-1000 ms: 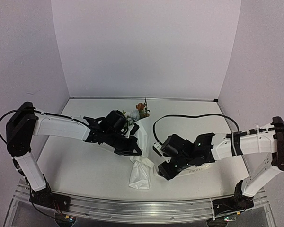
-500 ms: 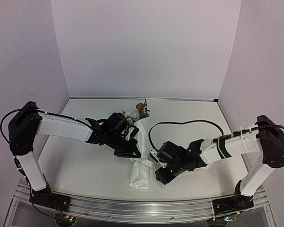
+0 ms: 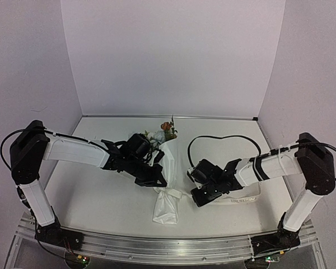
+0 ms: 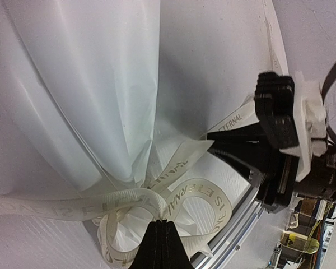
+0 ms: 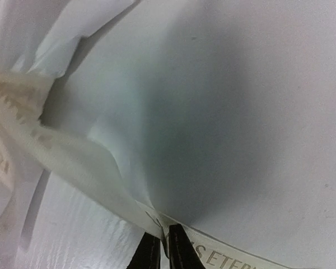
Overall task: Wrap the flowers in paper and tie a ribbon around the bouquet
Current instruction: Adjust the left side of the half-tied ribbon at the center of the board.
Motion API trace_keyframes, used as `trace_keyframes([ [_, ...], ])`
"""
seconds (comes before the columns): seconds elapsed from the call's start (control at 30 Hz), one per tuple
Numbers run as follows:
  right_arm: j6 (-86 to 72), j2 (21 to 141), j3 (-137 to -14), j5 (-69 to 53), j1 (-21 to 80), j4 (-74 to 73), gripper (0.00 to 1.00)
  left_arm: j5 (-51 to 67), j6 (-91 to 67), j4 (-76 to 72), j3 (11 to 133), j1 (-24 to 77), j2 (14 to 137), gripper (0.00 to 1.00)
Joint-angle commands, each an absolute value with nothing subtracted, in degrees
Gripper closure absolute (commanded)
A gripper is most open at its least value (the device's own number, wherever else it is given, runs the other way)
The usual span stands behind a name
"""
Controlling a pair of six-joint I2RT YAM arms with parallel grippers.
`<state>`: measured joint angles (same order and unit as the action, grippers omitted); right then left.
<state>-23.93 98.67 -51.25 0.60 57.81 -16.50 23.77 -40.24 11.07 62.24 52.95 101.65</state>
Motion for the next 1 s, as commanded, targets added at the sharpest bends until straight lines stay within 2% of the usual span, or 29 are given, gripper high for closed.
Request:
trace_keyframes([
  [0.0,-24.1,97.7,-54.2,1.4,54.6,-18.2,0.93,23.1,-38.6,11.7,63.7,53.2,100.6,1.0],
  [0.1,-23.1,98.4,-57.2,1.3,53.8,-20.3,0.9,23.5,-38.6,11.1,64.5,53.2,101.5,1.0],
  [0.27,-23.7,93.2,-58.3,-0.1,52.7,-23.7,0.63,24.2,-39.1,10.1,64.6,53.2,102.5,1.0],
  [0.33,-24.2,90.4,-58.0,-3.0,52.7,-25.4,0.59,24.2,-39.3,9.8,64.4,53.2,102.5,1.0],
  [0.6,-29.7,83.2,-54.2,-14.1,55.3,-20.1,0.49,24.2,-39.4,9.8,64.6,53.2,102.4,1.0],
  [0.97,-33.6,91.9,-57.2,-13.0,57.8,-13.3,0.42,24.3,-39.5,10.0,64.1,53.2,101.7,1.0],
])
